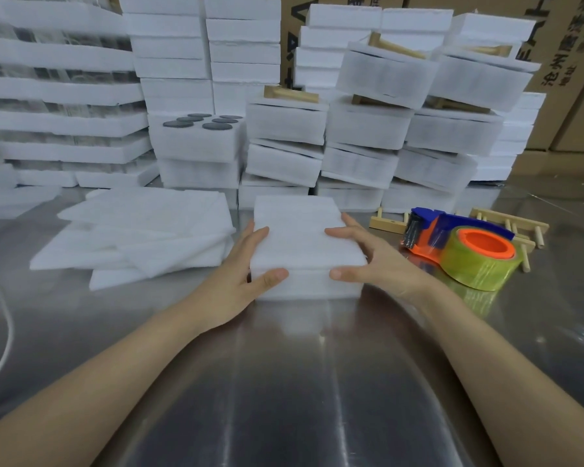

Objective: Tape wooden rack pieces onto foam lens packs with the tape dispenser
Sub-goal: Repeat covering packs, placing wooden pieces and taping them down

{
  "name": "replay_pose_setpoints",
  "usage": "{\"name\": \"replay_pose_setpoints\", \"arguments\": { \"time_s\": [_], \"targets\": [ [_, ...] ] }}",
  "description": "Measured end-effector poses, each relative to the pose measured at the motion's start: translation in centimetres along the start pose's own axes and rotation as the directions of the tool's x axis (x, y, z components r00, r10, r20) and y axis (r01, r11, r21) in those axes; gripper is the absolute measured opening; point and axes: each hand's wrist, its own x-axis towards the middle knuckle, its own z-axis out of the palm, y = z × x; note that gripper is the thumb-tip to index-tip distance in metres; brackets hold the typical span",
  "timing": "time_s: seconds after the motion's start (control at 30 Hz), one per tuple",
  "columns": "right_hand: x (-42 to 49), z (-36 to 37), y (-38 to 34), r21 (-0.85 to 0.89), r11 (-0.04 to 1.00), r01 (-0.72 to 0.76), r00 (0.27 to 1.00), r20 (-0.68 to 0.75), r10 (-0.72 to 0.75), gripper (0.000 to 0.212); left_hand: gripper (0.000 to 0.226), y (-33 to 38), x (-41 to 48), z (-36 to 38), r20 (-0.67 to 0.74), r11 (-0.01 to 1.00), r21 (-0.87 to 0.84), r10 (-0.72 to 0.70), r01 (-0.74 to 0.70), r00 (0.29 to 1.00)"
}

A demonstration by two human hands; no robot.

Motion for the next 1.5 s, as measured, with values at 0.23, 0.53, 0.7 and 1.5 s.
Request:
{"name": "replay_pose_setpoints", "arguments": {
  "time_s": [0.23, 0.53, 0.7, 1.5],
  "targets": [
    [0.0, 0.1, 0.8, -0.023, 0.999, 0.032, 0.999, -0.018, -0.032, 0.061, 0.057, 1.1, -0.3, -0.1, -0.036, 0.868, 0.376, 0.362, -0.323, 0.931],
    [-0.1, 0.7, 0.6, 0.011, 1.0, 0.029, 0.999, -0.026, -0.029, 0.06, 0.081, 0.4, -0.2, 0.3, -0.05, 0.99, 0.1, 0.108, -0.102, 0.993],
    [-0.4, 0.8, 0.4, -0.02, 0.999, 0.033, 0.998, -0.057, -0.034, 0.059, 0.062, 0.6, -0.4, 0.2, -0.046, 0.994, 0.022, 0.107, -0.106, 0.993],
    [1.3, 1.1, 0.4, 0.549, 0.835, 0.033, 0.852, -0.453, 0.263, 0.029, 0.046, 5.1, 0.9, 1.1, -0.176, 0.865, 0.479, 0.259, -0.147, 0.95]
  ]
}}
